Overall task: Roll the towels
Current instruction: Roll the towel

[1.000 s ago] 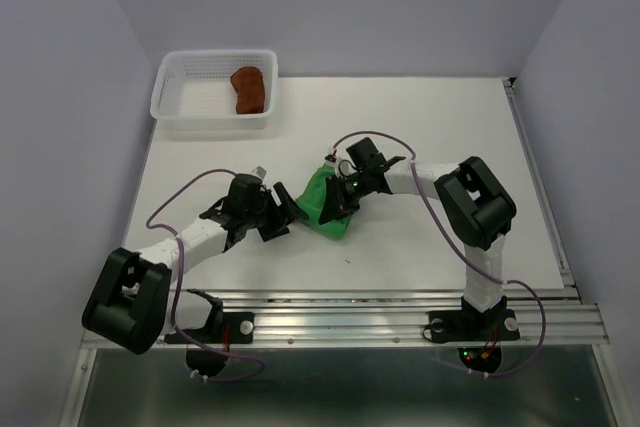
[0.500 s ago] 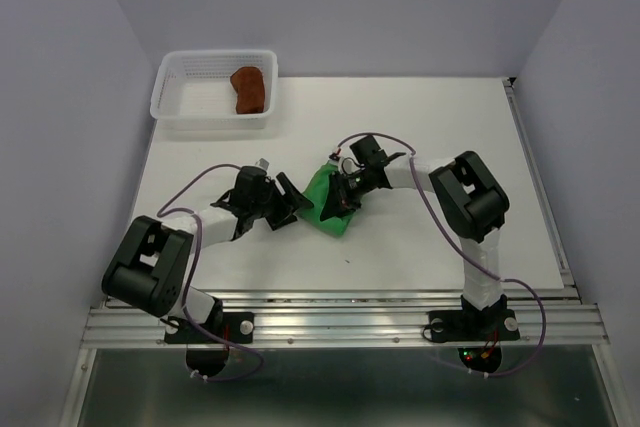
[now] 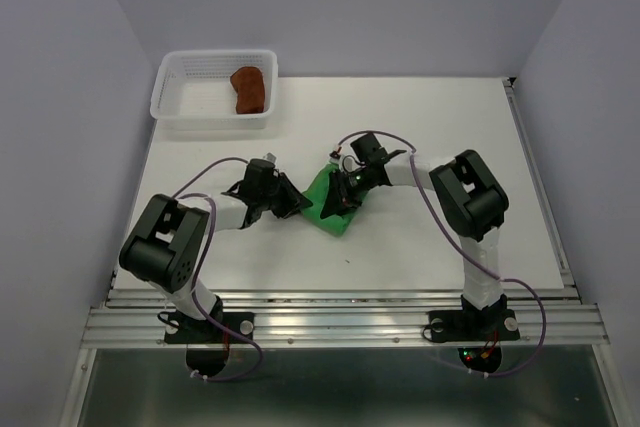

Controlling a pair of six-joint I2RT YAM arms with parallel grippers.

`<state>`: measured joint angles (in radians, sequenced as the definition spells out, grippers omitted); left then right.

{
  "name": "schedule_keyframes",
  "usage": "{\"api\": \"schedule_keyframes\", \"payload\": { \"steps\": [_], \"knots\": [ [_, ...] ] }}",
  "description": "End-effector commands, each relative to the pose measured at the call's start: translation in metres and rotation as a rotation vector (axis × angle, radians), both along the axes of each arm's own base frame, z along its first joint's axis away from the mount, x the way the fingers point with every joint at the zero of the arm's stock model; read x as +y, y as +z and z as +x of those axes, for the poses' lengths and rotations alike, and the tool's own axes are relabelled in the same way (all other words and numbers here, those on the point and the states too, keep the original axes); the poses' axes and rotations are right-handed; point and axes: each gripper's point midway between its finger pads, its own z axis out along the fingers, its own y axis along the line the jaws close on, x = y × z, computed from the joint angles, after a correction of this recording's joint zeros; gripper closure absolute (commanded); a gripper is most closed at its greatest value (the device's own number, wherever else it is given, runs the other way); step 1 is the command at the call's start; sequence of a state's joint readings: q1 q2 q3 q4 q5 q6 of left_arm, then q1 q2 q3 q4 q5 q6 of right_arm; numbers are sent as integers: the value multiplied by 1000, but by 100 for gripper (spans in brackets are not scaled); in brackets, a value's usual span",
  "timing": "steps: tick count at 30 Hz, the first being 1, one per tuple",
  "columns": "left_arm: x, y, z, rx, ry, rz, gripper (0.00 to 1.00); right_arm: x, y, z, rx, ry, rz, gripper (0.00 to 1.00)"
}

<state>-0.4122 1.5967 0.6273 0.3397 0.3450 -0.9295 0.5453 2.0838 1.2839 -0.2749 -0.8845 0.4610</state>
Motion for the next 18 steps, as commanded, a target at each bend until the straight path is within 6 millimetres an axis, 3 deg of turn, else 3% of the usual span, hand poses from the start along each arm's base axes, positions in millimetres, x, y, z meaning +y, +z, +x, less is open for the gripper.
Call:
{"api": "schedule_keyframes", "payload": {
  "steps": [1,3,4,5,8,11,15,16,18],
  "knots": [
    [7,-1,12,-20,27,98,82,-9,5,13,-113,21,-46,68],
    [8,-1,12,-29,28,140,88,-10,16,15,-169,29,-39,55],
    [6,3,14,-36,31,154,98,-12,21,17,-201,29,-42,50],
    [8,0,8,-9,29,186,100,-14,34,19,-265,34,-38,45],
    [6,0,0,13,11,214,100,-18,45,23,-400,36,-91,34],
    [8,3,-9,36,-2,221,100,-24,62,22,-557,35,-159,28],
    [12,11,-19,54,2,224,100,-16,78,2,-769,113,-215,24],
    [12,13,-21,53,0,227,100,-9,82,-14,-810,150,-202,24],
    [14,17,-28,67,-2,226,100,-2,89,-21,-907,168,-195,22]
  ]
}}
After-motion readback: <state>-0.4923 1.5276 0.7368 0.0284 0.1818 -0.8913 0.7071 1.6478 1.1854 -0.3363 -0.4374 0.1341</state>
